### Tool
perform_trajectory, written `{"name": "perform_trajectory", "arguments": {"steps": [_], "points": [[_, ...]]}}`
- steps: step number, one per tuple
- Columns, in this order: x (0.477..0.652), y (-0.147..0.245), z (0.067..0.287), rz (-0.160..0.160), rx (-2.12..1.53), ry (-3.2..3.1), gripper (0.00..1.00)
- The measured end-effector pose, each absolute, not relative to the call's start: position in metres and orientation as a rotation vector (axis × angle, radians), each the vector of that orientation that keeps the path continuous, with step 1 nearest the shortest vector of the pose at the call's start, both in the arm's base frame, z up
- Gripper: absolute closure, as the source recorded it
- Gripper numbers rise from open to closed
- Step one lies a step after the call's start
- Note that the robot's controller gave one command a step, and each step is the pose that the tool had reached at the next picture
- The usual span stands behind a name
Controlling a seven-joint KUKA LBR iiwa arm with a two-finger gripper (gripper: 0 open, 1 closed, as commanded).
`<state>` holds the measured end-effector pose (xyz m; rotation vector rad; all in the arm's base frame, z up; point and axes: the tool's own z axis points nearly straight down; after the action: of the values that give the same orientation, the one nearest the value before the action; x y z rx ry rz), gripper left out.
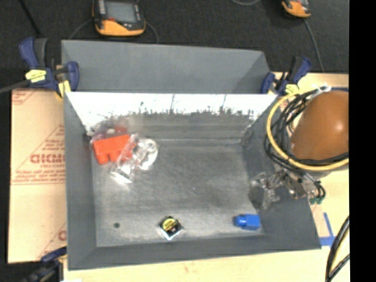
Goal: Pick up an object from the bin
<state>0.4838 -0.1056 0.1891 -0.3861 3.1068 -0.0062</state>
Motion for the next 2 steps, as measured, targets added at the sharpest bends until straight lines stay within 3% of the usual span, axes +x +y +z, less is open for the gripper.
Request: {"name": "perform_trajectory", "arguments": {"steps": [1,2], "points": [[0.482,-0.105,0.185,-0.001,-0.386,3.115,0.00],[0.485,-0.127,0.079,0.000,-0.628,3.076,0.00]]}}
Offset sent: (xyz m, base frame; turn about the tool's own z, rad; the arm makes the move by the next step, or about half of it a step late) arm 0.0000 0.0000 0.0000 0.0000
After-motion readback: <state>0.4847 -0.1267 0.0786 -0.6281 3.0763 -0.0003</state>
